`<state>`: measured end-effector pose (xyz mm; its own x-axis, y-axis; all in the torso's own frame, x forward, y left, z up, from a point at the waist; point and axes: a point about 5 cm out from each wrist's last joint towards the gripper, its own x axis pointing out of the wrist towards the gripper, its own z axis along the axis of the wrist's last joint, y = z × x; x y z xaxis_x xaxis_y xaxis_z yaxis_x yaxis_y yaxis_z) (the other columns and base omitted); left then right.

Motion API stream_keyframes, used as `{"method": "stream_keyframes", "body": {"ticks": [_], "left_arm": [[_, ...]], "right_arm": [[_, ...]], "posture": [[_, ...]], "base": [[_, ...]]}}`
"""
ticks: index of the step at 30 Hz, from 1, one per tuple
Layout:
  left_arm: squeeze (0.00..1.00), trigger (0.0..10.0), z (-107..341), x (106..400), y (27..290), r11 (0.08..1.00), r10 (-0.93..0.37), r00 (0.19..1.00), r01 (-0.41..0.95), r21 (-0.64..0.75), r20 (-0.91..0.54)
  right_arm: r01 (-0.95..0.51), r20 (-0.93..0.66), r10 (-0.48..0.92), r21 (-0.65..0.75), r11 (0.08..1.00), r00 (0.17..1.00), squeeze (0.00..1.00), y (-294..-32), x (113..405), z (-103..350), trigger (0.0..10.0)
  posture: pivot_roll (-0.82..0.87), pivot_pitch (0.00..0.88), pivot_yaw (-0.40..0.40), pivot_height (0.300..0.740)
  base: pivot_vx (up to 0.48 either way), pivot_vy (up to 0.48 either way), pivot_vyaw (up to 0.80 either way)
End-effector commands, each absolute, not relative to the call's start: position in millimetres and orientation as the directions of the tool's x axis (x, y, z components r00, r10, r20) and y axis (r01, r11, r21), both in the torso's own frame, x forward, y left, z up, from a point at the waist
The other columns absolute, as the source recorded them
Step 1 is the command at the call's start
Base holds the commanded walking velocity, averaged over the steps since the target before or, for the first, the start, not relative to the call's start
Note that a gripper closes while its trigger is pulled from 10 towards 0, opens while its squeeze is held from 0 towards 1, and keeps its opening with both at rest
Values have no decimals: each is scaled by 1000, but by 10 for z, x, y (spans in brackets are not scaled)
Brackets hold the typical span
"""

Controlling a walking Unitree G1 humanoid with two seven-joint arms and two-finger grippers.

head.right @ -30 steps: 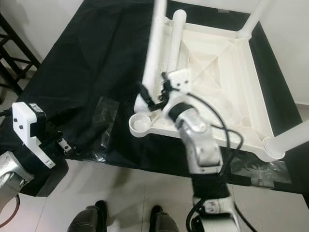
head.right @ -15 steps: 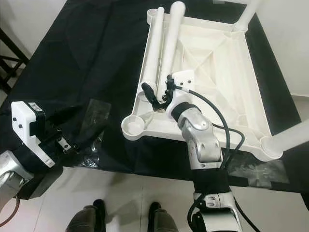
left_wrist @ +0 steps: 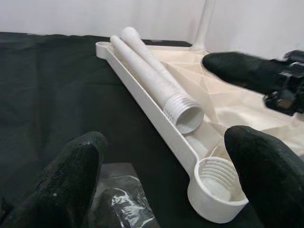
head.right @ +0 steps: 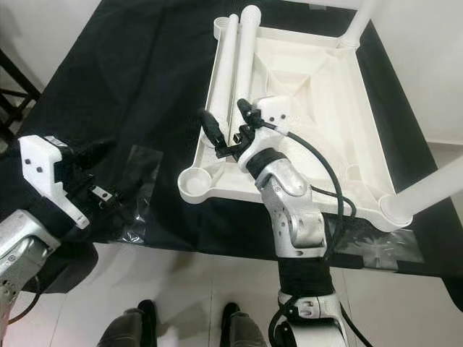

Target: Building children table

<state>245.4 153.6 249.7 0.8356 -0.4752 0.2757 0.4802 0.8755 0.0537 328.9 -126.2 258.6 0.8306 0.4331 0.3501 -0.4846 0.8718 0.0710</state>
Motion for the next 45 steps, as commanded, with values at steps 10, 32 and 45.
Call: {"method": "stream_keyframes", "body": {"ticks": [10, 32, 45], "left_arm": [[0, 10000, 2506, 2555, 1295, 787, -617, 753, 580, 212, 229], [0, 10000, 2587, 3048, 652, 344, -841, 538, 602, 721, -48], [1000, 10000, 2446, 3438, 1008, 155, -619, 755, 387, 909, -216]], "right_arm": [[-213, 317, 208, -20, 977, 925, 0, -1799, 3192, 2394, 10000], [-225, 254, 219, -6, 974, 942, 0, -1614, 3142, 2229, 10000], [-245, 246, 239, -7, 970, 939, 0, -1548, 3148, 2229, 10000]], "posture": [[68, 247, -65, 740], [33, 223, -50, 740], [37, 224, -54, 740]], "base": [[0, 0, 0], [0, 0, -465], [0, 0, 0]]}}
